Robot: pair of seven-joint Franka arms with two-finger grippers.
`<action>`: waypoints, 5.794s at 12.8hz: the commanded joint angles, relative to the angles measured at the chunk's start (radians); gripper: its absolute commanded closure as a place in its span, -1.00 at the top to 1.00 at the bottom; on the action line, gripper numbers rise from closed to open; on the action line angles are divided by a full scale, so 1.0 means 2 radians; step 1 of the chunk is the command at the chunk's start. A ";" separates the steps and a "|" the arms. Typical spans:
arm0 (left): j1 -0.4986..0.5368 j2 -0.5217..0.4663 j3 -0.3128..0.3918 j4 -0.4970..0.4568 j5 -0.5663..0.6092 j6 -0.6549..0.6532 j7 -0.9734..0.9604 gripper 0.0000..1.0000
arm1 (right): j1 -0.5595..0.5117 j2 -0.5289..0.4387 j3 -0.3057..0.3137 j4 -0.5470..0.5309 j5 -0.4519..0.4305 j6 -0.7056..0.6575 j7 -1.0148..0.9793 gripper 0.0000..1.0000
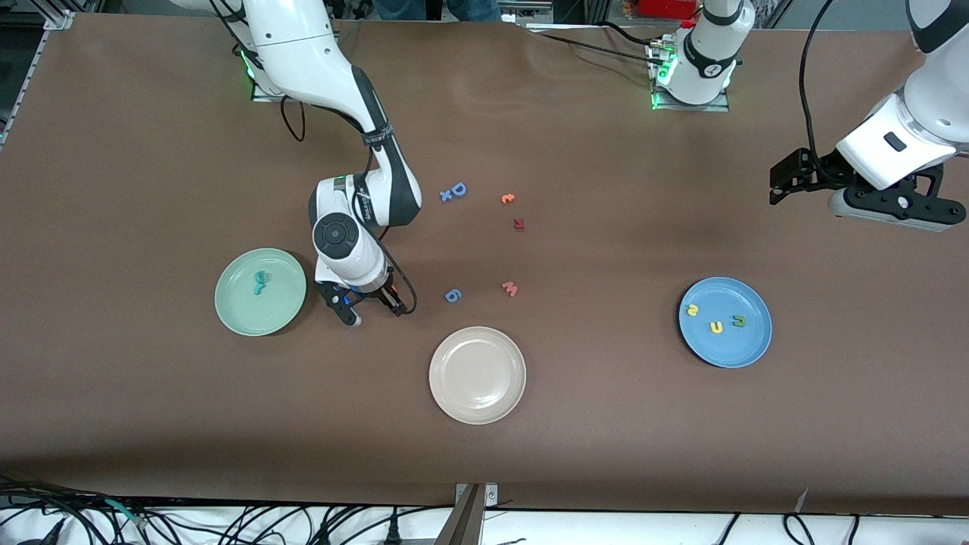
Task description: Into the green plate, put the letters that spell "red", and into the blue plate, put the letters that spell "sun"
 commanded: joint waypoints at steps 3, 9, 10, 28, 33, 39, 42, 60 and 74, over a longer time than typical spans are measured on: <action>0.006 -0.001 -0.005 0.001 -0.005 -0.004 0.003 1.00 | 0.007 -0.004 0.000 -0.008 0.017 0.007 0.002 0.39; 0.005 -0.001 -0.005 0.001 -0.005 -0.004 0.003 1.00 | 0.006 -0.004 0.000 -0.007 0.017 0.003 -0.005 -0.19; 0.004 -0.001 -0.005 0.001 -0.005 -0.004 0.003 1.00 | 0.006 -0.004 0.000 -0.007 0.017 0.003 -0.005 -0.27; 0.005 -0.001 -0.005 0.001 -0.005 -0.004 0.003 1.00 | -0.006 -0.020 -0.180 0.007 0.016 -0.224 -0.300 -0.66; 0.006 -0.001 -0.005 0.001 -0.005 -0.004 0.004 1.00 | -0.051 -0.014 -0.191 0.006 0.016 -0.257 -0.373 -0.61; 0.006 -0.001 -0.005 0.001 -0.005 -0.004 0.004 1.00 | -0.044 -0.020 -0.192 0.019 0.017 -0.259 -0.370 0.99; 0.006 -0.001 -0.005 0.001 -0.005 -0.004 0.004 1.00 | -0.036 -0.031 -0.191 0.026 0.017 -0.259 -0.370 0.99; 0.006 -0.001 -0.005 0.001 -0.005 -0.004 0.004 1.00 | -0.303 -0.200 0.145 0.048 -0.192 -0.333 -0.330 0.99; 0.005 0.000 -0.004 0.001 -0.005 -0.004 0.001 1.00 | -0.390 -0.326 0.178 0.103 -0.209 -0.475 -0.472 1.00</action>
